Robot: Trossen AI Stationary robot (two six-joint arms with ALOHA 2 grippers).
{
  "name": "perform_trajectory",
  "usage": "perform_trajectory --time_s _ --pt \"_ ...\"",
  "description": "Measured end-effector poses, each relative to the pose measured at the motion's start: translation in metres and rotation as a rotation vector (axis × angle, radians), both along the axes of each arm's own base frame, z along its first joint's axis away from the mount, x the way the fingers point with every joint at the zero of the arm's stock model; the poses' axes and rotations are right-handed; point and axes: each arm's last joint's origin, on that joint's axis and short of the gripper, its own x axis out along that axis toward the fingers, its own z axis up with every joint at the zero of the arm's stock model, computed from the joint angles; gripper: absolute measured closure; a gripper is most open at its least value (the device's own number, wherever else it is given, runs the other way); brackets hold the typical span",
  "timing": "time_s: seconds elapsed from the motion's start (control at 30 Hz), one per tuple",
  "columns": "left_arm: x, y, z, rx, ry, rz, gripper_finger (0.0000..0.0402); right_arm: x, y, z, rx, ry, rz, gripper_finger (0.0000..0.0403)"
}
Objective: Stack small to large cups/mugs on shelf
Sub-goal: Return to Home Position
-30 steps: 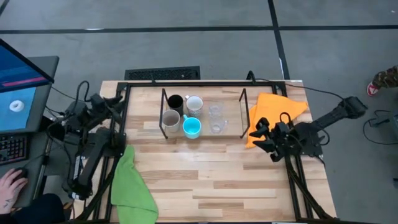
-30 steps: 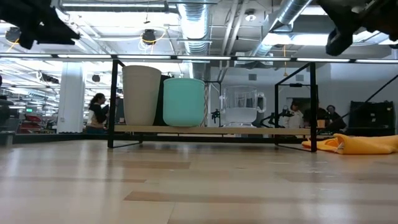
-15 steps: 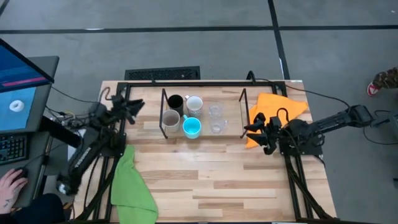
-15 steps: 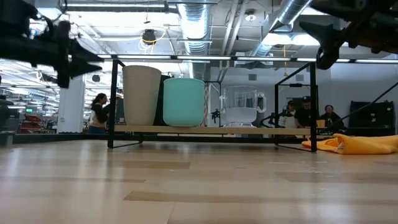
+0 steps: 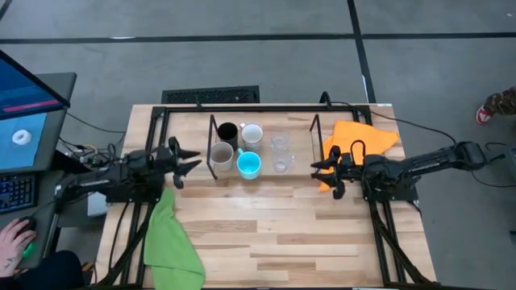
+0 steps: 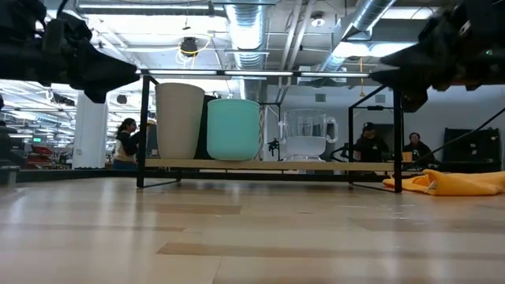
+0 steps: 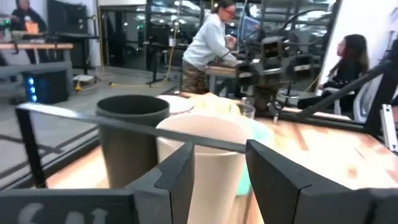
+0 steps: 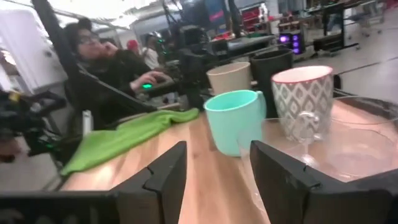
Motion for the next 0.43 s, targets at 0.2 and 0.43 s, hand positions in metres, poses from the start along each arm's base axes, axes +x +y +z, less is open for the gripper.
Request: perform_trajectory --time_s 0.2,0.43 --pt "0.0014 -0.0088 0.0008 0.027 -0.002 -0.048 0.0266 0.0002 -0.0084 -0.0045 -0.066 0.049 -0.034 0.0202" --pt "0.0017 -0.011 0.0007 0.009 -0.006 -0.072 0.0266 0.0002 -0.009 -0.0066 -0.099 0.072 -0.037 0.0202"
